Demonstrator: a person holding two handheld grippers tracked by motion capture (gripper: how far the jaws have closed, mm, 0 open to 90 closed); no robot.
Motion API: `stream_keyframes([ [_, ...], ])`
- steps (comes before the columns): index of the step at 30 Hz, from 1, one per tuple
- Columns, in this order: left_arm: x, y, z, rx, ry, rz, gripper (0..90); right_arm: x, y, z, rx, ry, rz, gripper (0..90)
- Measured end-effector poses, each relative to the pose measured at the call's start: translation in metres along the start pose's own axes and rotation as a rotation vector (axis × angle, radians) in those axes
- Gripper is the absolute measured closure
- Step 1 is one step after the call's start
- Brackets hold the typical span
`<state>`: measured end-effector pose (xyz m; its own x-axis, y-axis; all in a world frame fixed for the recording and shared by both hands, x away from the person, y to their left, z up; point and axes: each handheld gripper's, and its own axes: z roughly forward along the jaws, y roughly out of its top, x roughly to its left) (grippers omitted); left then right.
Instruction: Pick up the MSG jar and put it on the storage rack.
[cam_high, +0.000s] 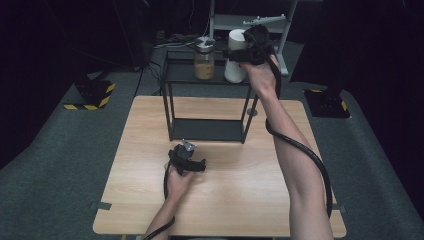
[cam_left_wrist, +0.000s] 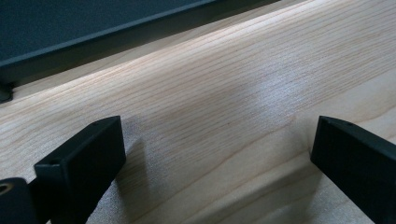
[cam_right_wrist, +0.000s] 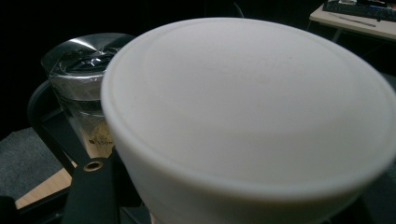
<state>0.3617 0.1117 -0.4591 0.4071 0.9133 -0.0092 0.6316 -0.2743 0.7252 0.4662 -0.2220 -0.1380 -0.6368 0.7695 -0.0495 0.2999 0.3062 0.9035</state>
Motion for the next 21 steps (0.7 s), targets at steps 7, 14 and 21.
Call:
stream_keyframes([
  [7,-0.0001,-0.0001,0.0001,-0.001,0.000,-0.001,3.0,0.0013,-0.0034,0.0001,-0.012,-0.005,-0.003,34.5],
  [14,-0.0001,-0.0002,0.0001,-0.001,0.000,-0.001,3.0,0.0019,-0.0028,0.0011,-0.007,-0.008,-0.002,31.9],
  [21,-0.0002,-0.0002,0.0001,-0.001,0.001,-0.001,3.0,-0.0009,-0.0065,-0.0009,-0.019,0.003,0.015,15.6],
])
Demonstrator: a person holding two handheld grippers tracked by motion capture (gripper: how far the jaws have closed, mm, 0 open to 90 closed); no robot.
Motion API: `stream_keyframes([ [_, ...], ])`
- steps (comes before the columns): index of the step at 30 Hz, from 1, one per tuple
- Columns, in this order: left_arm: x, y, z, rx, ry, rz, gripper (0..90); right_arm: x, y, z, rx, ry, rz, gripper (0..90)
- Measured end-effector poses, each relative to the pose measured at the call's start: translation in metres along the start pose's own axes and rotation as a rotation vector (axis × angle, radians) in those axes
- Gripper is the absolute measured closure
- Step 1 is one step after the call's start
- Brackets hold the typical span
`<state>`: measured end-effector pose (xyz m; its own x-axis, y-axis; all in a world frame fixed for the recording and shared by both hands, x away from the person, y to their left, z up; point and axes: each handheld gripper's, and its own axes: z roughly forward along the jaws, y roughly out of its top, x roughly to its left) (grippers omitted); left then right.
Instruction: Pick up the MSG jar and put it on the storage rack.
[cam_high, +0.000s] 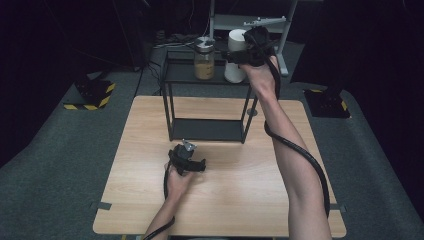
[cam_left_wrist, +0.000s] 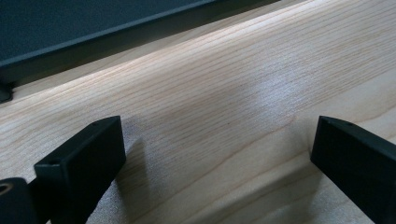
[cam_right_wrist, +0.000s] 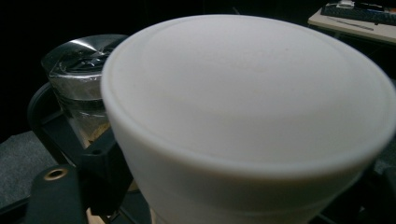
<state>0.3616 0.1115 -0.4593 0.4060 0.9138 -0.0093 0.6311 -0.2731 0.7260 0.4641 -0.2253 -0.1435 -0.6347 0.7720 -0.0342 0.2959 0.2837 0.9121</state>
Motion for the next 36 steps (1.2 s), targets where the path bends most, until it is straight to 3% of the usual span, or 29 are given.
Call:
stream_keyframes([
  [10,0.000,0.000,0.000,0.000,-0.002,0.003,2.9,-0.002,-0.009,-0.007,-0.020,0.028,-0.025,9.3],
  [36,0.000,0.000,0.000,0.001,-0.002,0.003,2.9,-0.001,-0.046,-0.040,-0.063,0.044,-0.125,10.0],
])
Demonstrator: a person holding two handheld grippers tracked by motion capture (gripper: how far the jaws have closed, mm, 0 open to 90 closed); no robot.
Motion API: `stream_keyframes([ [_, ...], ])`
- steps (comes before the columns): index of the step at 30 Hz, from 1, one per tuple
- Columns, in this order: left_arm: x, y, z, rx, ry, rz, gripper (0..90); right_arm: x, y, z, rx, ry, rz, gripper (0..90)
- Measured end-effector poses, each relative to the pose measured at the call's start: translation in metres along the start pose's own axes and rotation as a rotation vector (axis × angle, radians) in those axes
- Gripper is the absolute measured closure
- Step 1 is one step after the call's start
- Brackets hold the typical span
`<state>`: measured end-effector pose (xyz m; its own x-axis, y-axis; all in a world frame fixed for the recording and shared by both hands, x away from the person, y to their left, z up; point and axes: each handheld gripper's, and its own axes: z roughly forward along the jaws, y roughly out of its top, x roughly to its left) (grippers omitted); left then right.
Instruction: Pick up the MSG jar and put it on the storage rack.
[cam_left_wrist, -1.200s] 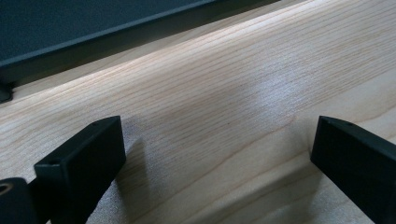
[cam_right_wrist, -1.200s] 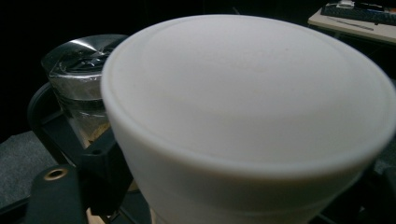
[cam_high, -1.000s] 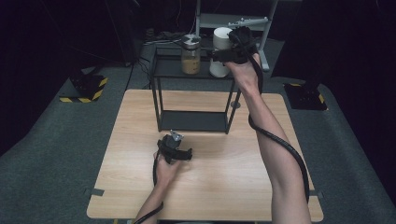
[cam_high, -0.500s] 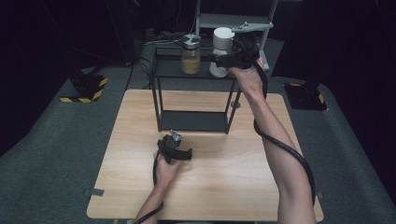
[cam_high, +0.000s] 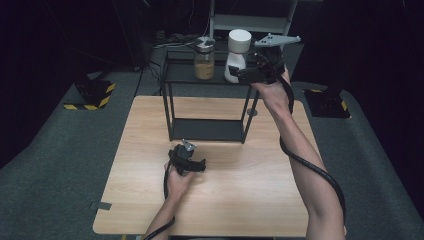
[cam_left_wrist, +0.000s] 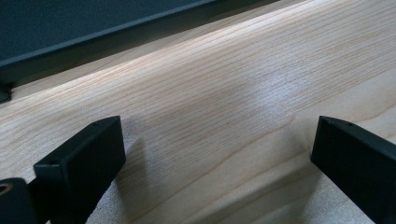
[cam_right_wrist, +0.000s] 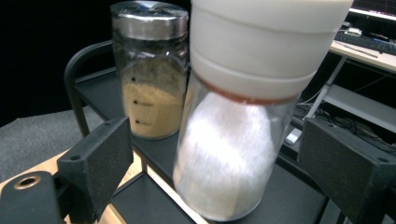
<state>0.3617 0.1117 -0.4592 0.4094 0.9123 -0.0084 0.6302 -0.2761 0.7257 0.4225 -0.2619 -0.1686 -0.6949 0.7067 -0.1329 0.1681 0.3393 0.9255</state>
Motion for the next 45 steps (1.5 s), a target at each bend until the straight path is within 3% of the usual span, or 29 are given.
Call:
stream_keyframes([
  [12,0.000,0.000,0.000,0.000,0.002,0.001,2.9,0.002,-0.031,-0.020,-0.019,0.019,-0.023,10.8],
  [21,-0.001,0.000,0.000,-0.001,0.004,0.000,2.9,0.001,-0.065,-0.037,-0.051,0.041,-0.017,10.9],
  [26,0.000,0.000,0.000,0.000,0.002,0.000,2.8,0.001,-0.106,-0.051,-0.054,0.061,0.007,11.8],
  [30,0.000,0.000,0.000,0.000,0.002,0.000,2.9,-0.001,-0.141,-0.052,-0.019,0.055,0.038,11.7],
  [36,0.000,0.000,0.000,0.000,0.002,0.001,2.8,-0.003,-0.194,-0.048,0.047,0.035,0.107,11.3],
  [39,0.000,0.000,0.000,-0.001,0.002,0.001,2.8,-0.002,-0.209,-0.045,0.065,0.026,0.121,11.3],
  [40,0.000,0.000,0.000,0.000,0.002,0.001,2.8,-0.001,-0.225,-0.042,0.084,0.022,0.147,11.2],
  [45,0.000,0.000,0.000,0.000,0.002,0.001,2.8,0.007,-0.260,-0.033,0.127,0.000,0.178,11.0],
])
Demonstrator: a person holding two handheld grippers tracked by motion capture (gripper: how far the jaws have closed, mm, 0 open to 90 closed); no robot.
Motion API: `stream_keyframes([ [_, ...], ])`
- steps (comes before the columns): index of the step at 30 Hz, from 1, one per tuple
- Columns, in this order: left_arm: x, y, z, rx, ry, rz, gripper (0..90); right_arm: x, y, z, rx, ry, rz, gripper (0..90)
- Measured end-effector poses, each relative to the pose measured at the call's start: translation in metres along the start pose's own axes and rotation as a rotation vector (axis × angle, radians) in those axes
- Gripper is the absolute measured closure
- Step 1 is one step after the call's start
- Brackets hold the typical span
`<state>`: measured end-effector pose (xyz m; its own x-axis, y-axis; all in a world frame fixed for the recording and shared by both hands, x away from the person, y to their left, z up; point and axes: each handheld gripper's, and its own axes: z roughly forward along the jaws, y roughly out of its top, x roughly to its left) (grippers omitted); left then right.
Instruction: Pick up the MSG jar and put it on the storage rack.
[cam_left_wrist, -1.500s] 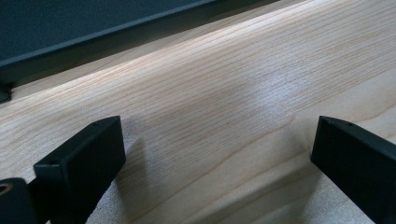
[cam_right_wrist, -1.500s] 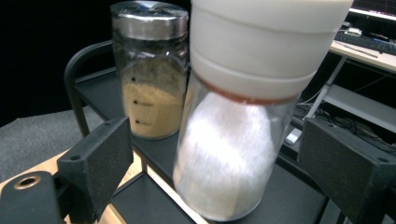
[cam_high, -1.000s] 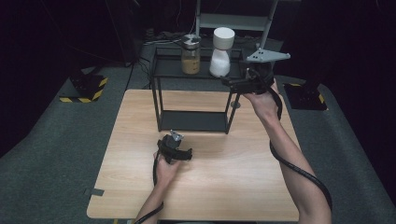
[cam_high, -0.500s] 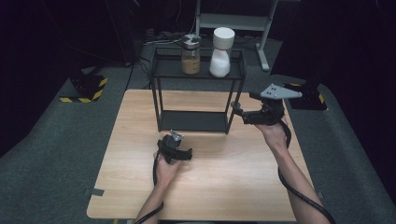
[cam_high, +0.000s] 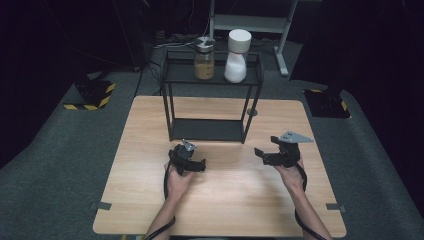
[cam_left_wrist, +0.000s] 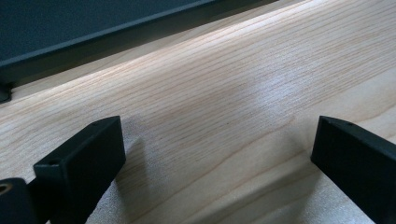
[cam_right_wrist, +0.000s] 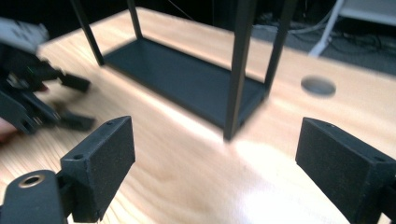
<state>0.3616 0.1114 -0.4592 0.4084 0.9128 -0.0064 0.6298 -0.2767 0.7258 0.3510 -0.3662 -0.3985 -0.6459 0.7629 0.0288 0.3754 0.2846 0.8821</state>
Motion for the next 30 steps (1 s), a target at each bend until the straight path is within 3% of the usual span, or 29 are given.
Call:
stream_keyframes([
  [4,0.000,0.000,0.000,0.000,0.000,0.000,2.8,0.004,-0.020,0.009,0.032,-0.021,0.022,10.7],
  [9,0.000,0.000,0.000,0.000,0.000,0.000,2.8,0.009,-0.033,0.018,0.048,-0.035,0.020,10.8],
  [21,0.000,0.000,0.000,0.000,0.002,-0.002,2.9,0.015,-0.048,0.030,0.102,-0.074,0.018,11.0],
  [30,0.000,0.000,0.000,0.000,0.001,-0.001,2.9,0.012,-0.056,0.032,0.118,-0.082,0.052,11.6],
])
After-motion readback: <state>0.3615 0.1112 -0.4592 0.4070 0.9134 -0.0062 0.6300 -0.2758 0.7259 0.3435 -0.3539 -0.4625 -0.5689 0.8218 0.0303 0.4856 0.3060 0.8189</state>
